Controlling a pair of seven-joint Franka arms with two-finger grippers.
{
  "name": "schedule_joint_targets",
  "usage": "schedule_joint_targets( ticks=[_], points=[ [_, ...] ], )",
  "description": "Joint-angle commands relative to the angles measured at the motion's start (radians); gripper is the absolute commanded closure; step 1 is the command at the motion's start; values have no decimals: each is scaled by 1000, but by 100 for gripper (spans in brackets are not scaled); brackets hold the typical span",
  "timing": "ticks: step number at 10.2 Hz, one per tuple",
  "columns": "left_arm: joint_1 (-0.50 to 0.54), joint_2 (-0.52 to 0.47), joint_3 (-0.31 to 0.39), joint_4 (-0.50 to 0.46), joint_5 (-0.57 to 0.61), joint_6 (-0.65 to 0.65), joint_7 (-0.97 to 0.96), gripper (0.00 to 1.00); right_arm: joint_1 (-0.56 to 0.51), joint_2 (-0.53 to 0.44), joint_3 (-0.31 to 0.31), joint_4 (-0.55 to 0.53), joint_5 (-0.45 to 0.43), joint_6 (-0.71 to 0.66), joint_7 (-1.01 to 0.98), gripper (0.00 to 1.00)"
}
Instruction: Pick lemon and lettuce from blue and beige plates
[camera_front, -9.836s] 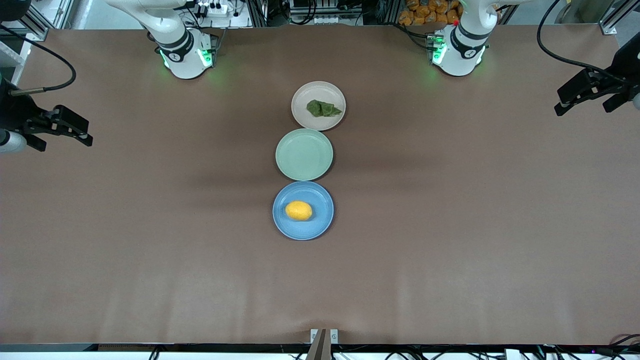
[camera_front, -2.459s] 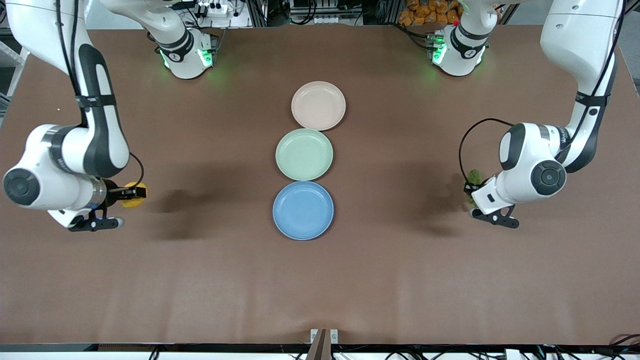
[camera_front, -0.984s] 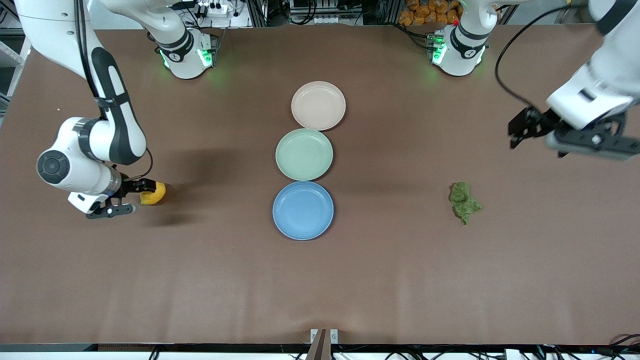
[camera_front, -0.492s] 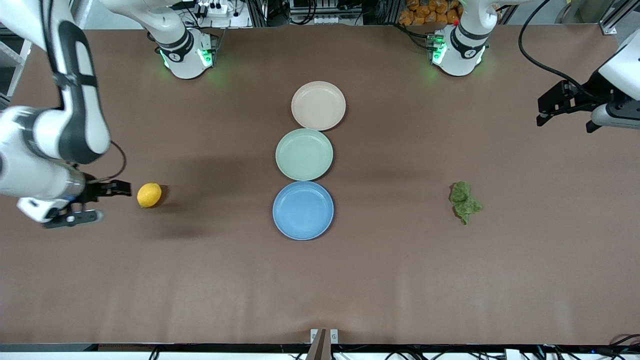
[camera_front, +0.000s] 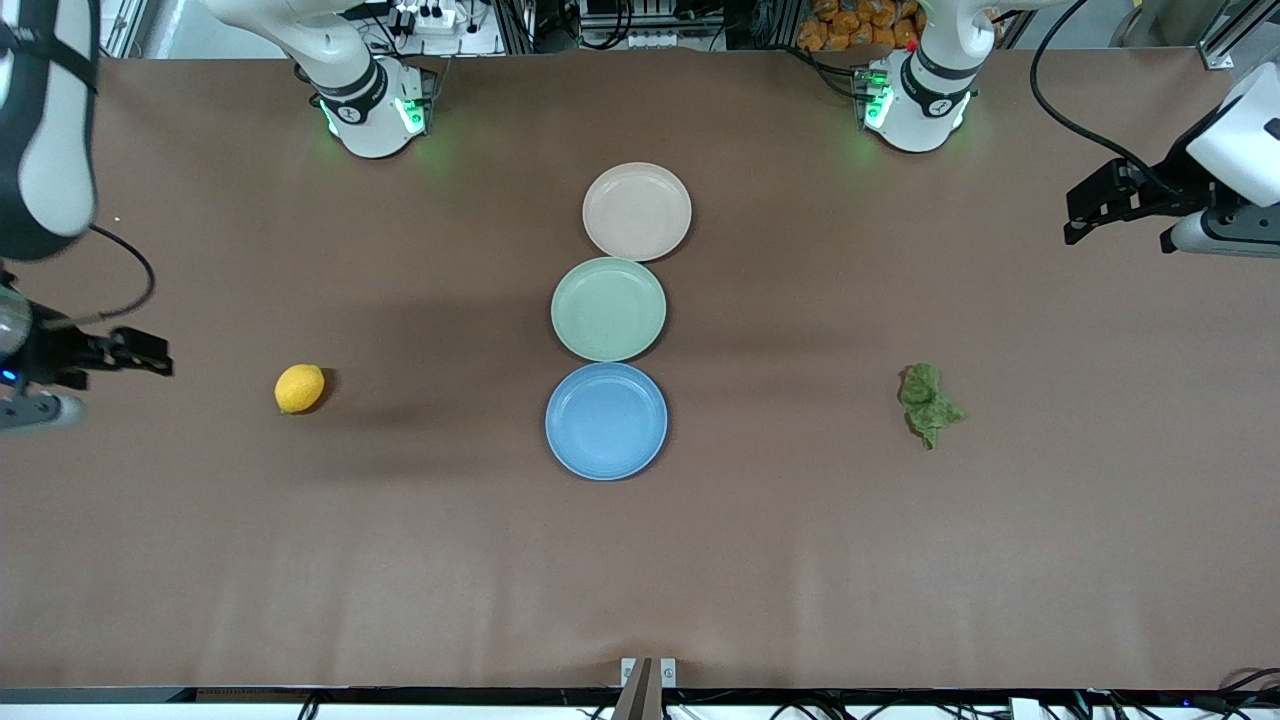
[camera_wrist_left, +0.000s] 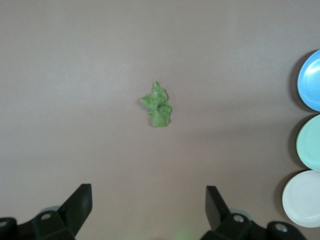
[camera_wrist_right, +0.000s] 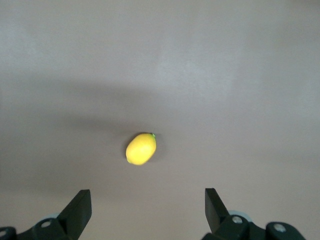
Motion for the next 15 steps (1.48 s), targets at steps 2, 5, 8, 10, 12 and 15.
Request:
schedule_joint_targets(
  ticks=[2,5,8,10,12,15],
  points=[
    [-7,5,16,32,-15,-55,40,0,-55,-56,143,76,-40,-117,100,0],
    [-12,5,26,32,-20,-61,26,0,-198,-115,316,76,-40,-117,135,0],
    [-44,11,53,31,-21,-61,20,0,-272,-158,403,47,-43,-114,218,0],
    [-46,14,40,31,-14,-60,-6,0,-277,-191,403,-30,-45,-70,228,0],
    [-46,14,31,29,-8,-57,-43,0,-275,-195,403,-47,-67,-65,250,0],
    [-46,11,11,25,14,-47,-54,0,-275,-195,403,-68,-72,-45,251,0]
  ],
)
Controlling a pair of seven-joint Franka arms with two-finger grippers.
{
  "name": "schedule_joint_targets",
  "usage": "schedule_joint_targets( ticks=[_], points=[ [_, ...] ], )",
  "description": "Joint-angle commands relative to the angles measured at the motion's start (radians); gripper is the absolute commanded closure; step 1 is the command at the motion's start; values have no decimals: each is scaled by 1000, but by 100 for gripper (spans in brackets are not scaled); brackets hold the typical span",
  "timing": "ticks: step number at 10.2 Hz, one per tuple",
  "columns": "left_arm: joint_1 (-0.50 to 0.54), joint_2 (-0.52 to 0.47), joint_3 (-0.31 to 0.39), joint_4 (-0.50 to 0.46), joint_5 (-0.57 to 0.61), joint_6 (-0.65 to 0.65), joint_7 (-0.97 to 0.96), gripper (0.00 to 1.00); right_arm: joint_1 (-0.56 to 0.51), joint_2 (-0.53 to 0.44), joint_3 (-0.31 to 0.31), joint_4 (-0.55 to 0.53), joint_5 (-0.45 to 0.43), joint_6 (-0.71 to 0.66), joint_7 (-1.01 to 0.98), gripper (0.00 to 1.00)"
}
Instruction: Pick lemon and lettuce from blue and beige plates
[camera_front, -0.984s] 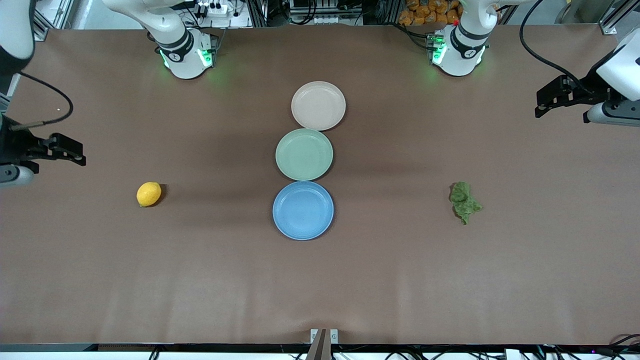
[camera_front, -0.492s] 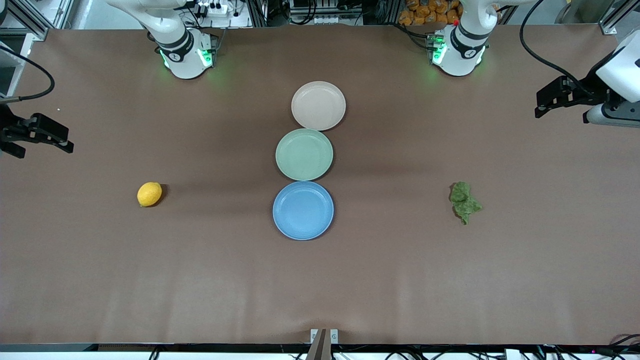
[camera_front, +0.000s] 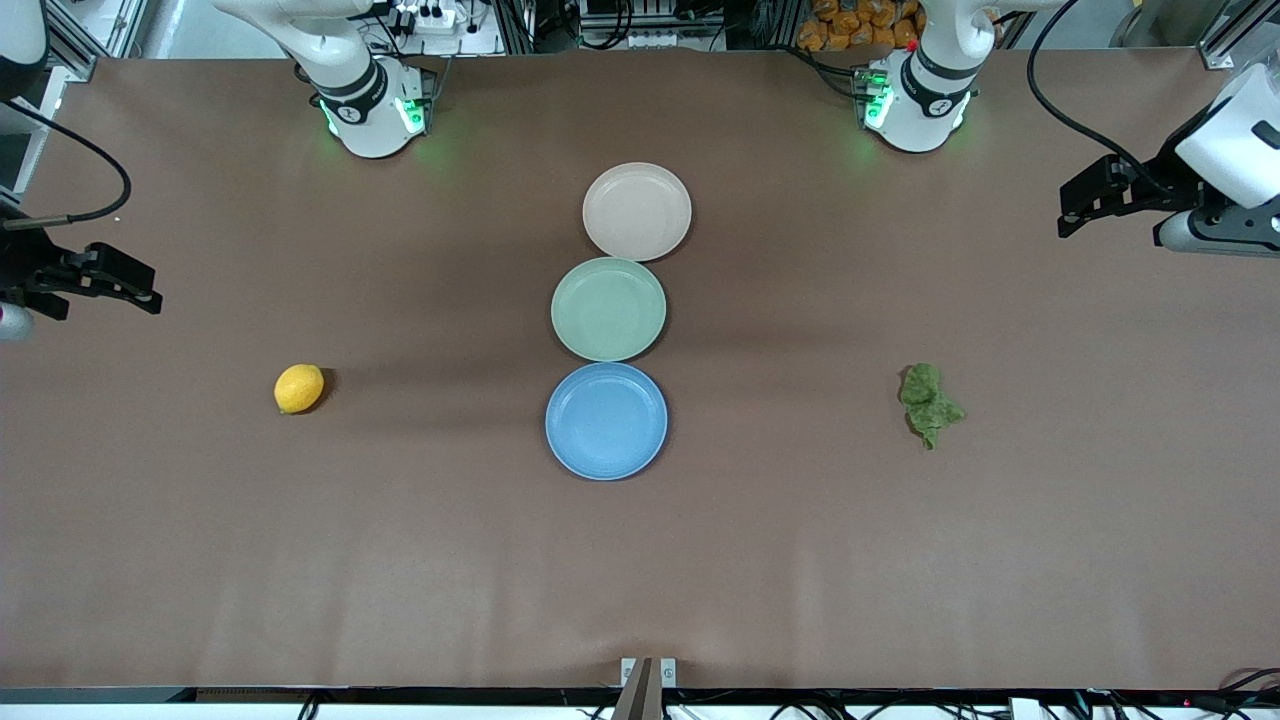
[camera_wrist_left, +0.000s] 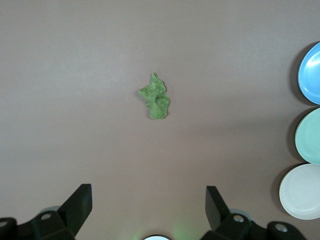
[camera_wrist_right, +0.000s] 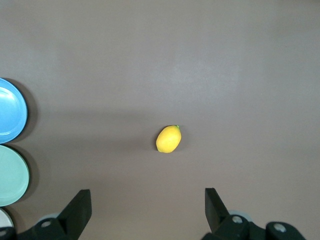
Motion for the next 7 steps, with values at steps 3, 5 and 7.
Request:
schedule_joint_targets(
  ticks=[3,5,7],
  points=[
    [-4,-2,-17,18,12,-20,-18,0,-21,-41,28,-46,-19,9,20,0],
    [-4,3,-16,21,26,-17,-24,0,-21,-41,28,-46,-19,8,20,0],
    [-4,7,-14,21,26,5,-36,0,-19,-41,30,-45,-16,6,24,0]
  ],
)
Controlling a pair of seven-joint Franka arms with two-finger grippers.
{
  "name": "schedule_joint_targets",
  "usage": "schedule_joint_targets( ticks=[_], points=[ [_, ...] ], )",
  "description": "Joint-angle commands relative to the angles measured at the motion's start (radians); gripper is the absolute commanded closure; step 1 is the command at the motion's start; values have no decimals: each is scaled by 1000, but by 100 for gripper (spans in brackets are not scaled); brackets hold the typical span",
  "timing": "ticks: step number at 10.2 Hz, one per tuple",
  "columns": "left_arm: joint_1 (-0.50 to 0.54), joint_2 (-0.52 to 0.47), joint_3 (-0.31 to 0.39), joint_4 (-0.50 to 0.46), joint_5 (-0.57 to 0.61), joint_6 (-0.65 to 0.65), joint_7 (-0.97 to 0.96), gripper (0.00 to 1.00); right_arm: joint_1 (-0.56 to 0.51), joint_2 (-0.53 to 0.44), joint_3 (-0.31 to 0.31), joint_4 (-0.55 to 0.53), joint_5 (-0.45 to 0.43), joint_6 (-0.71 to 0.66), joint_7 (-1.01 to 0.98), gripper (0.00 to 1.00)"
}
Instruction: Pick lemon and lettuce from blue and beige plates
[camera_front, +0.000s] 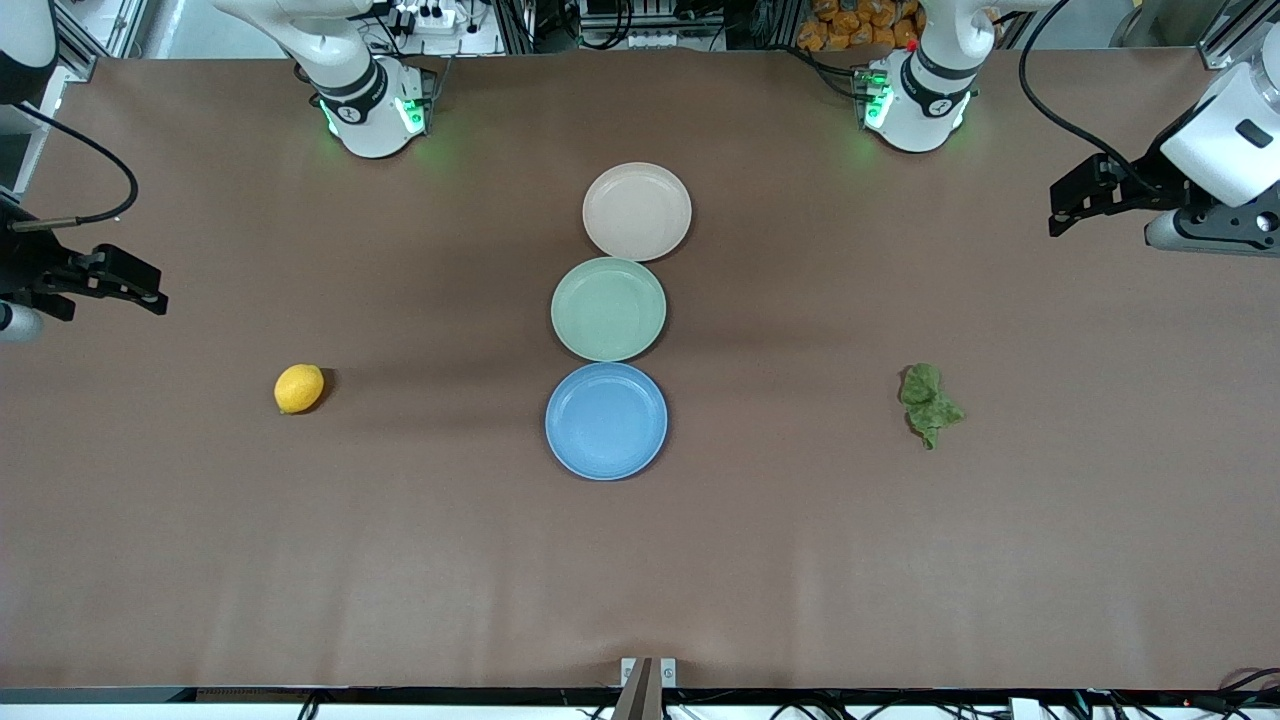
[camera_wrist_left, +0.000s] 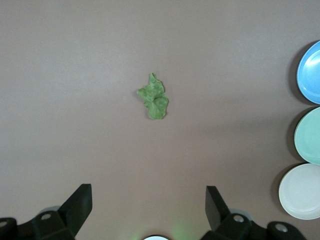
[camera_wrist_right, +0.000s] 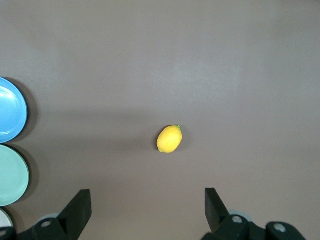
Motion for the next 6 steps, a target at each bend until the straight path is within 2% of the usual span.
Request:
schedule_joint_targets(
  ticks=[1,4,6],
  points=[
    [-3,8,-3,20,21,4,-56,0,-14,-33,29,-33,-16,2,27,0],
    [-3,8,-4,20,21,4,-158,0,-16,-33,41,-31,-16,-26,50,0],
    [-3,9,-4,20,22,17,-159,0,-17,-35,40,-31,-16,-26,47,0]
  ],
)
